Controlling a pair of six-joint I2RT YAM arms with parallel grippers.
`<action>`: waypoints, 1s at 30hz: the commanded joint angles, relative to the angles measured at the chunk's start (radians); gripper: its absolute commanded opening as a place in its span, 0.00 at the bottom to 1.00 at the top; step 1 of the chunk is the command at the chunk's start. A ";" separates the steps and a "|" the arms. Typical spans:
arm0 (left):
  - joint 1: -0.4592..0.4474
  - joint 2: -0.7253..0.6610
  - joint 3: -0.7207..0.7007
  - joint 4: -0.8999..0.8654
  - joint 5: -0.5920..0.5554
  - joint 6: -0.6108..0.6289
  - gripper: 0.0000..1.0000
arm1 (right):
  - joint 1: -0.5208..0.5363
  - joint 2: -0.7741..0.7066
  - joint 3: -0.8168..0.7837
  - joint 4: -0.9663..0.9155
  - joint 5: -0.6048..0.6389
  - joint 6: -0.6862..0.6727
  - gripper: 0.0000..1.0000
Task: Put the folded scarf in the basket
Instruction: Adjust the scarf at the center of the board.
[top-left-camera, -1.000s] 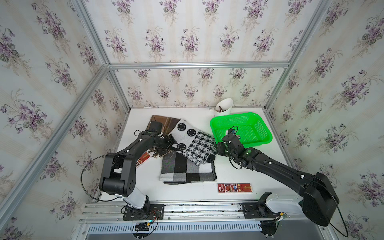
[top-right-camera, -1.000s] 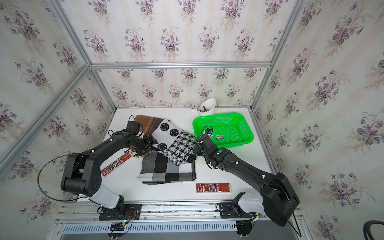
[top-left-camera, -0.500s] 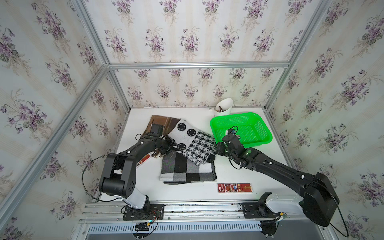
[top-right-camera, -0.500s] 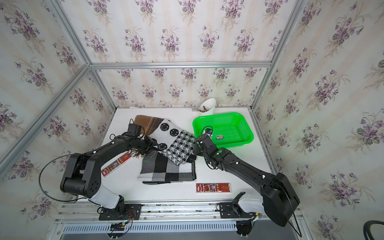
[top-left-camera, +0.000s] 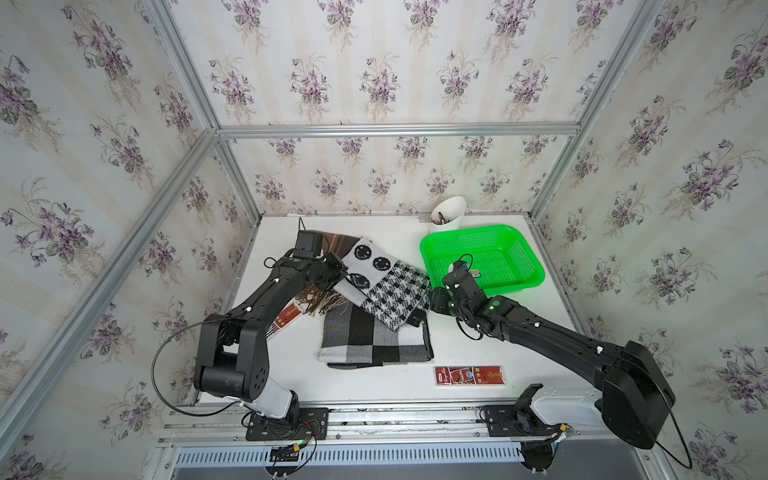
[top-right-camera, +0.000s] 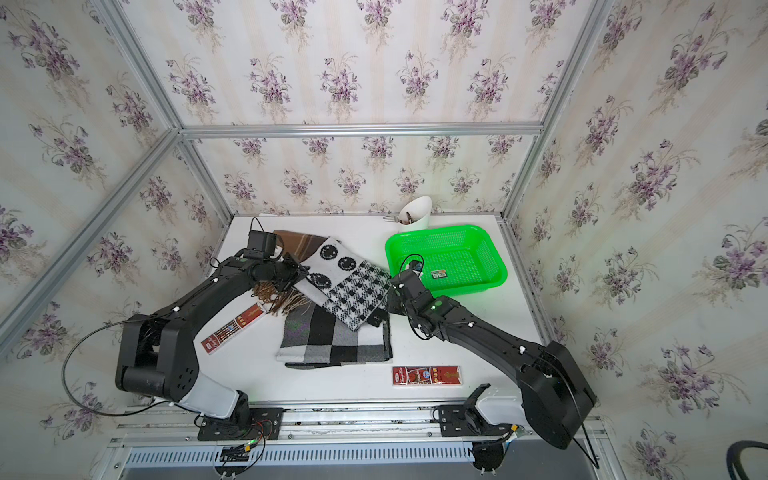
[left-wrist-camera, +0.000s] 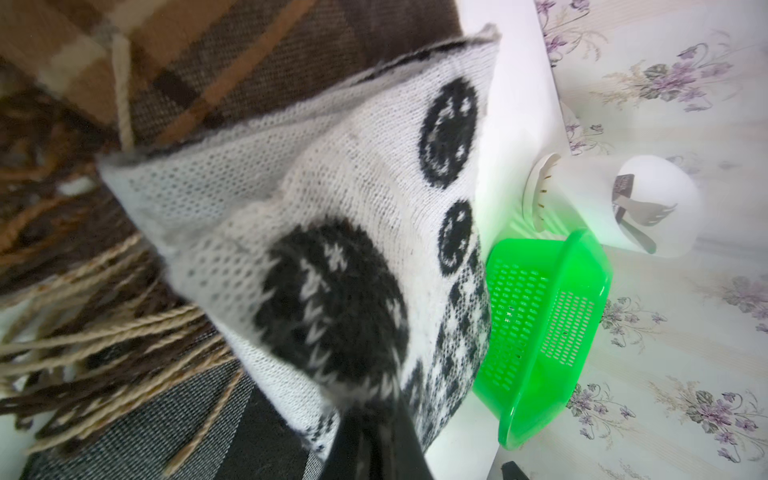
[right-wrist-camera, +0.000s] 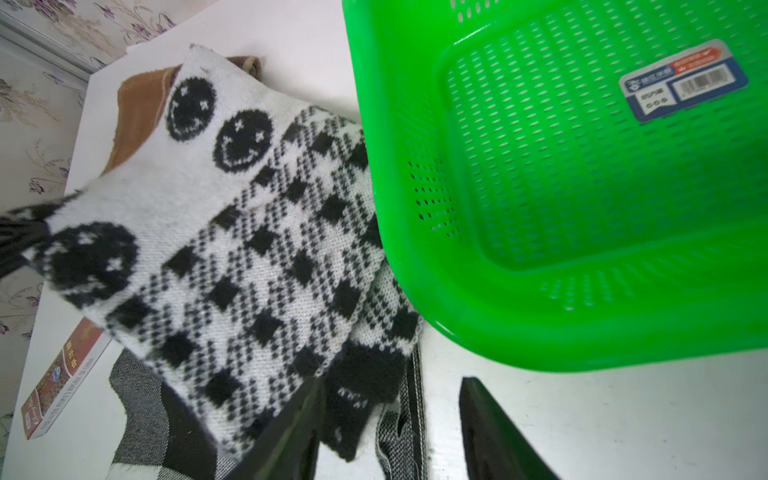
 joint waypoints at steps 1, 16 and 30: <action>0.025 0.009 0.015 -0.054 -0.038 0.048 0.05 | 0.002 0.017 -0.005 0.027 -0.064 0.026 0.68; 0.061 0.114 -0.046 -0.023 -0.070 0.136 0.65 | 0.014 0.162 -0.099 0.365 -0.152 0.256 0.82; 0.043 0.114 -0.138 0.085 0.011 0.076 0.72 | 0.014 0.342 -0.027 0.426 -0.092 0.297 0.79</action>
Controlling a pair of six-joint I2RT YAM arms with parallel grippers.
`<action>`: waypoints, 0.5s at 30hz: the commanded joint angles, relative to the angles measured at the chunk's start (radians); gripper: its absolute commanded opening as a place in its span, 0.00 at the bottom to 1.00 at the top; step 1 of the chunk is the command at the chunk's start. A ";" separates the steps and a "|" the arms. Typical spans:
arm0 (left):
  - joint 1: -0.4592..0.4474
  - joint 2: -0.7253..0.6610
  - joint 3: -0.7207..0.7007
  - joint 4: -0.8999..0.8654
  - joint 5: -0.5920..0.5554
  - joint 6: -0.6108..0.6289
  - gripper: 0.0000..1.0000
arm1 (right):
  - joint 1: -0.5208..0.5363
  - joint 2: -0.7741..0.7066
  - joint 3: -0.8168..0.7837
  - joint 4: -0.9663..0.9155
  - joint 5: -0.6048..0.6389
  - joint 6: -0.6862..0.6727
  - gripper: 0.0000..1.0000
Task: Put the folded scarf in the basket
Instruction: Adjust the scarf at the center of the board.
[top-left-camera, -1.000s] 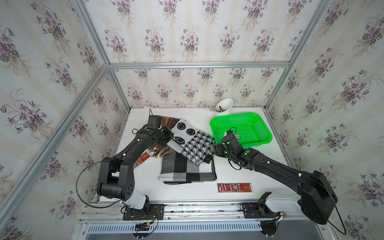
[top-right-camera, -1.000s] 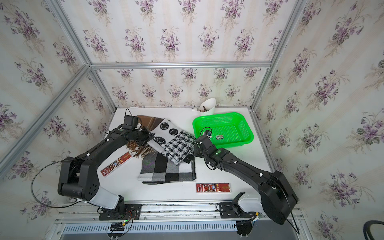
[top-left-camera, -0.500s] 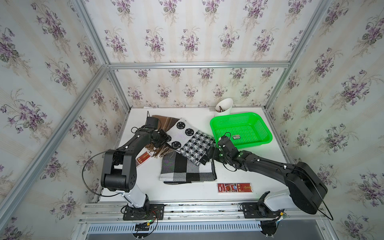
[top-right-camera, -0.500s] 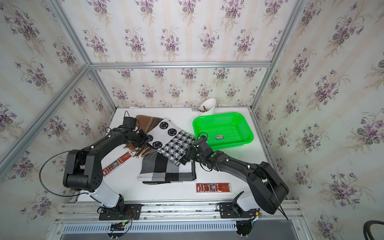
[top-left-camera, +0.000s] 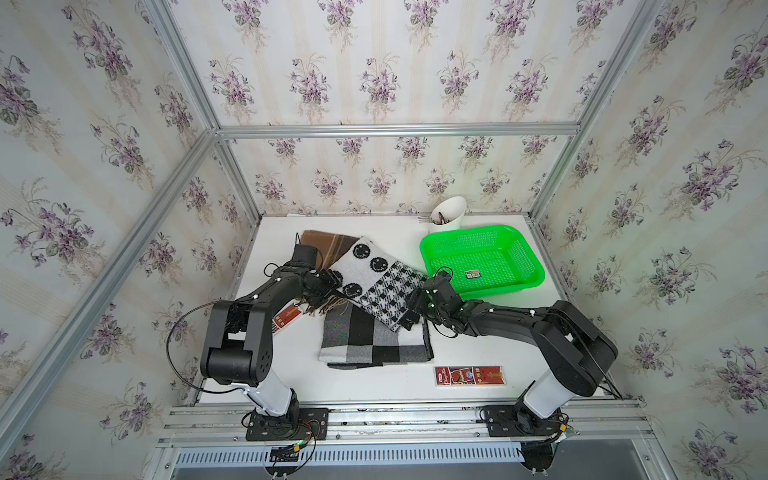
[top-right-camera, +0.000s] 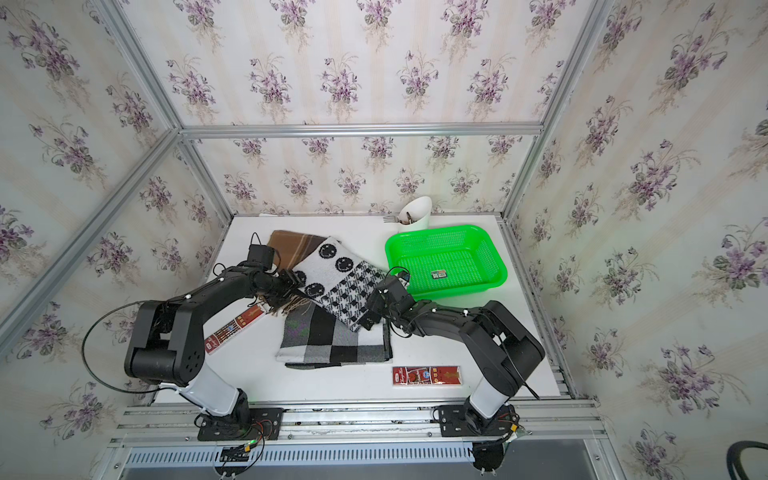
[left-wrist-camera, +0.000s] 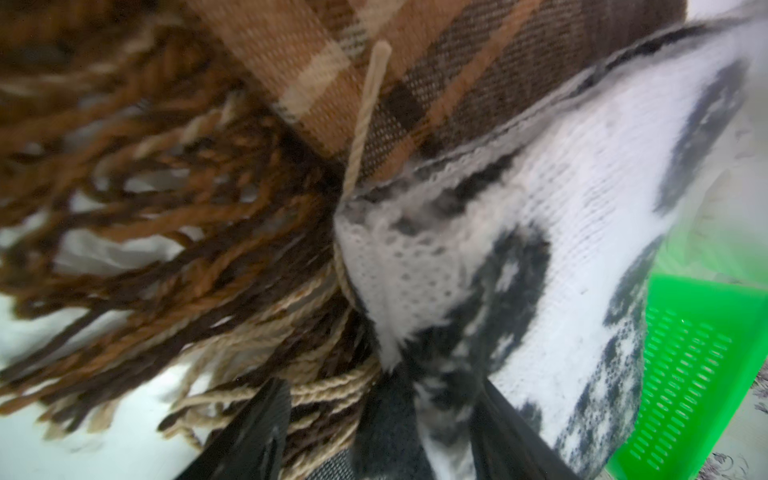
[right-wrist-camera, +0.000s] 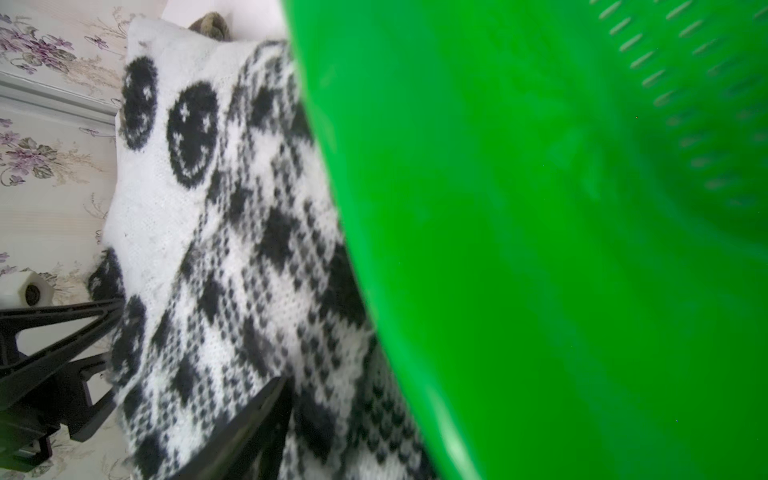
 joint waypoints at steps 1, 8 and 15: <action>-0.021 0.010 -0.012 0.047 0.071 -0.063 0.72 | 0.002 0.000 0.002 0.010 0.019 0.015 0.79; -0.122 -0.225 -0.120 0.055 -0.011 -0.266 0.91 | 0.015 -0.111 -0.025 -0.066 0.059 0.004 0.80; -0.200 -0.178 -0.084 0.050 -0.027 -0.310 0.92 | 0.017 -0.286 -0.061 -0.235 0.148 0.024 0.80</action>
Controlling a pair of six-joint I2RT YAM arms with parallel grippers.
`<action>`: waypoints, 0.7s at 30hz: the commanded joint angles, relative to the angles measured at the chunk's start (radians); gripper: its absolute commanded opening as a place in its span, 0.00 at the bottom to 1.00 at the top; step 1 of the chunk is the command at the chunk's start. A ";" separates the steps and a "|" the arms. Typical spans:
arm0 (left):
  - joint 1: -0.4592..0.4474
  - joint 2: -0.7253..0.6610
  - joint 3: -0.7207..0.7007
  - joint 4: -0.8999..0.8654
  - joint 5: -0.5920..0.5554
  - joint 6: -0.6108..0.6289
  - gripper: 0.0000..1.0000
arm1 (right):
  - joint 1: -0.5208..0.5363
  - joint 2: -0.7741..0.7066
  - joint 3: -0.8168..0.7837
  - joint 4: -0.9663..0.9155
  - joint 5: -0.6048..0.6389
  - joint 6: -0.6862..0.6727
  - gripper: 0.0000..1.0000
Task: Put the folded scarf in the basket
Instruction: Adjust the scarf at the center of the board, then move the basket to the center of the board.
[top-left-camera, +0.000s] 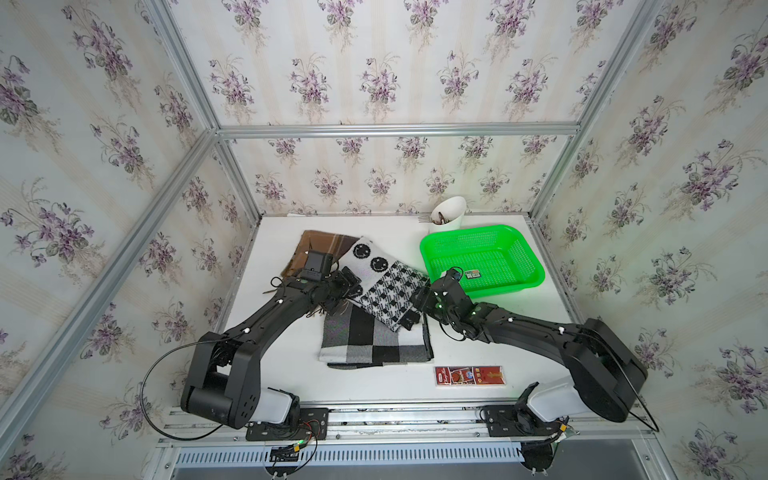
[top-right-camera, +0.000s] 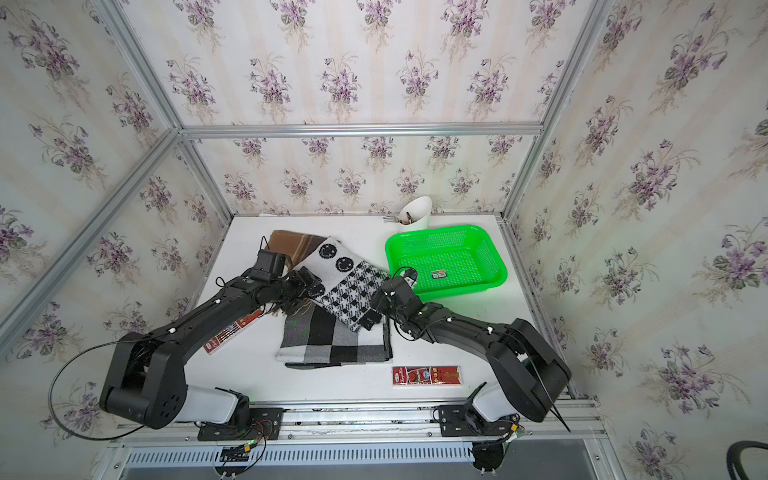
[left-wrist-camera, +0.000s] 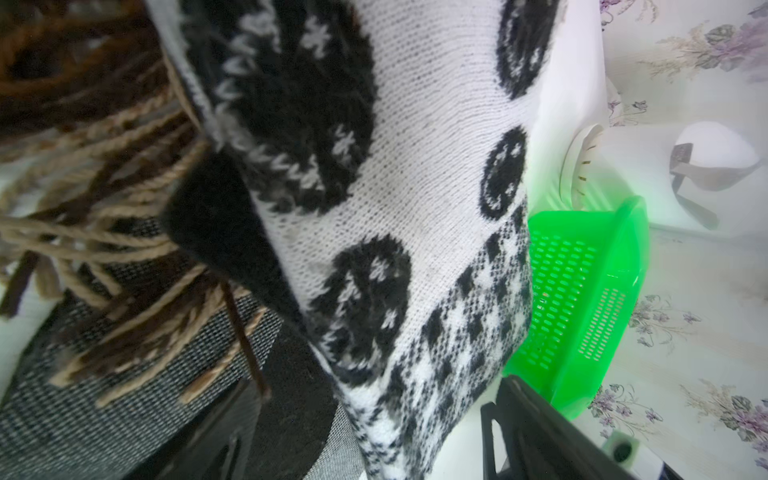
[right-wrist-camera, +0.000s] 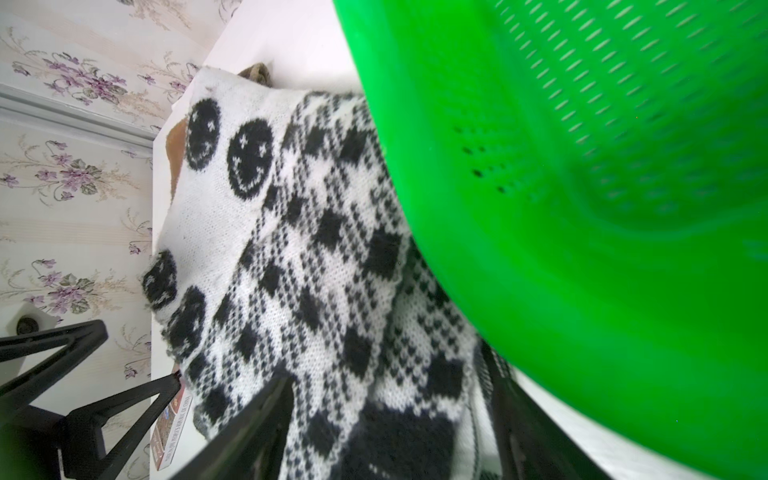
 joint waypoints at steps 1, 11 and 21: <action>-0.019 0.057 0.009 0.013 0.007 -0.052 0.91 | 0.000 -0.081 -0.004 -0.130 0.099 0.018 0.79; -0.075 0.131 0.003 0.102 0.018 -0.172 0.87 | -0.033 -0.133 0.013 -0.175 0.101 0.010 0.77; -0.092 0.165 -0.015 0.165 -0.062 -0.195 0.61 | -0.220 -0.219 0.050 -0.253 0.104 -0.134 0.75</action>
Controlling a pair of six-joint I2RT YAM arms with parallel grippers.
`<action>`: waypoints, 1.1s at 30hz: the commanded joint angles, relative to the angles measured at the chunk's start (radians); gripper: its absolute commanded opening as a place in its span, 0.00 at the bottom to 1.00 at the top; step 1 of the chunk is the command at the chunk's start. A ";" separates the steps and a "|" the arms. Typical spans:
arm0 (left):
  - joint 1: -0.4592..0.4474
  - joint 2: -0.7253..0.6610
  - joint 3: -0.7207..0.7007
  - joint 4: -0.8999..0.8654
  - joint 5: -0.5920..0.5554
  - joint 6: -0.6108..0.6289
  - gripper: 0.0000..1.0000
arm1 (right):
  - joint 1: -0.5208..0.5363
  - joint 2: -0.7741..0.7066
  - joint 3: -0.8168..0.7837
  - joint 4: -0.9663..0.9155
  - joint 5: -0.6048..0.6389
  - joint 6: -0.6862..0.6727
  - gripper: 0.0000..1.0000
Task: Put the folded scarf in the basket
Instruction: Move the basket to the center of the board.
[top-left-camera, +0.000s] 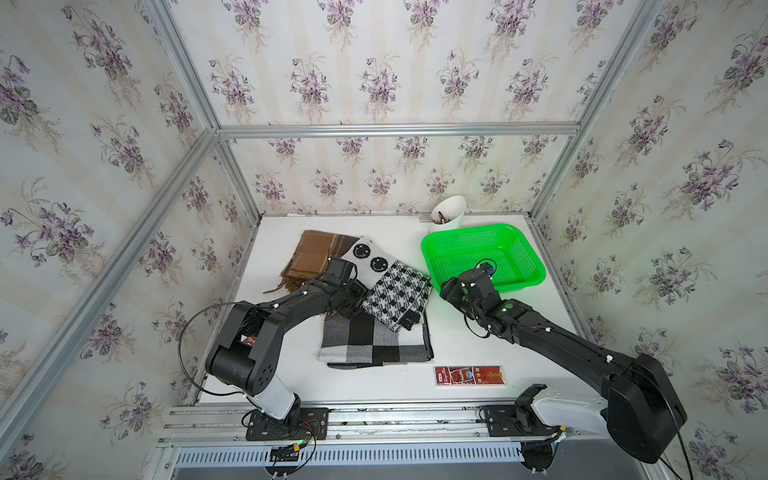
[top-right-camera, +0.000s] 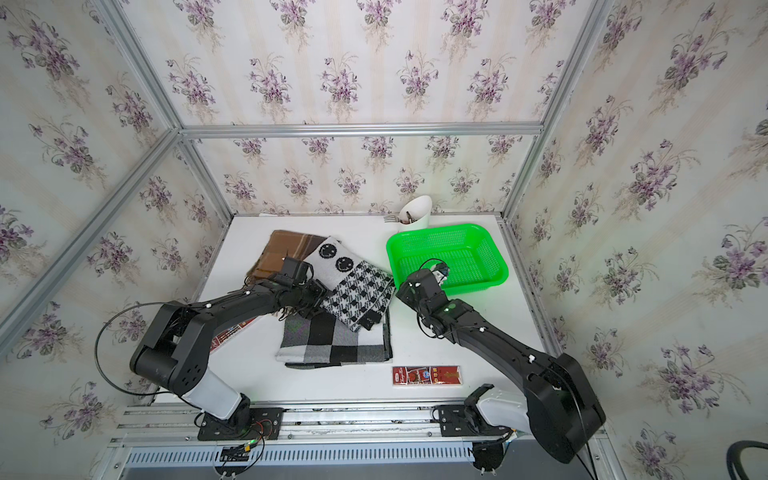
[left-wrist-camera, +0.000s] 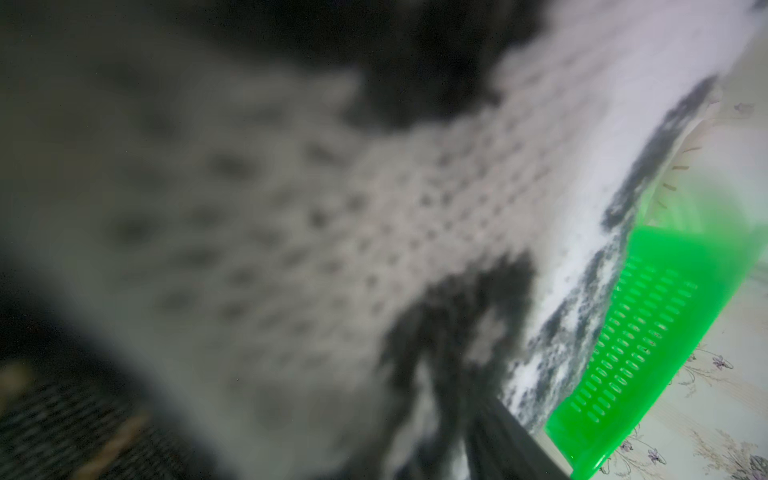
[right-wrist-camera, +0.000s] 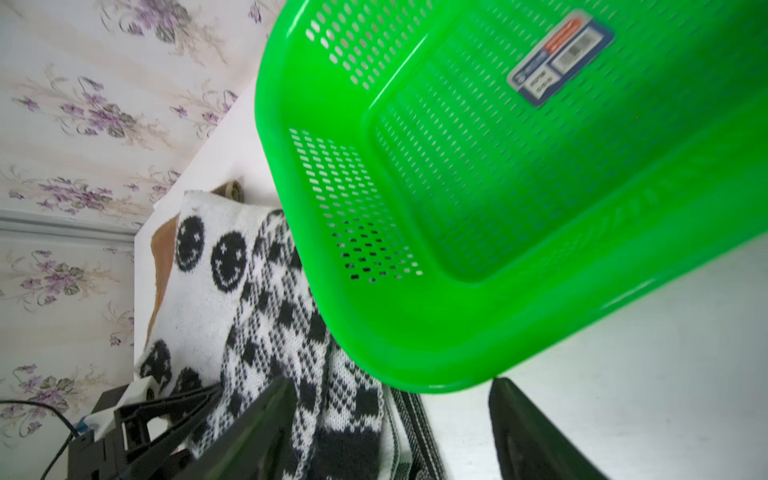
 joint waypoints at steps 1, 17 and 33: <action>0.000 -0.013 0.002 0.020 -0.065 -0.004 0.57 | -0.080 -0.011 0.046 -0.066 0.026 -0.105 0.74; -0.003 -0.039 0.025 -0.014 -0.085 0.031 0.56 | -0.349 0.003 0.052 -0.228 0.016 -0.032 0.66; -0.009 -0.049 0.034 -0.025 -0.096 0.045 0.56 | -0.433 0.086 -0.023 -0.248 -0.064 0.097 0.15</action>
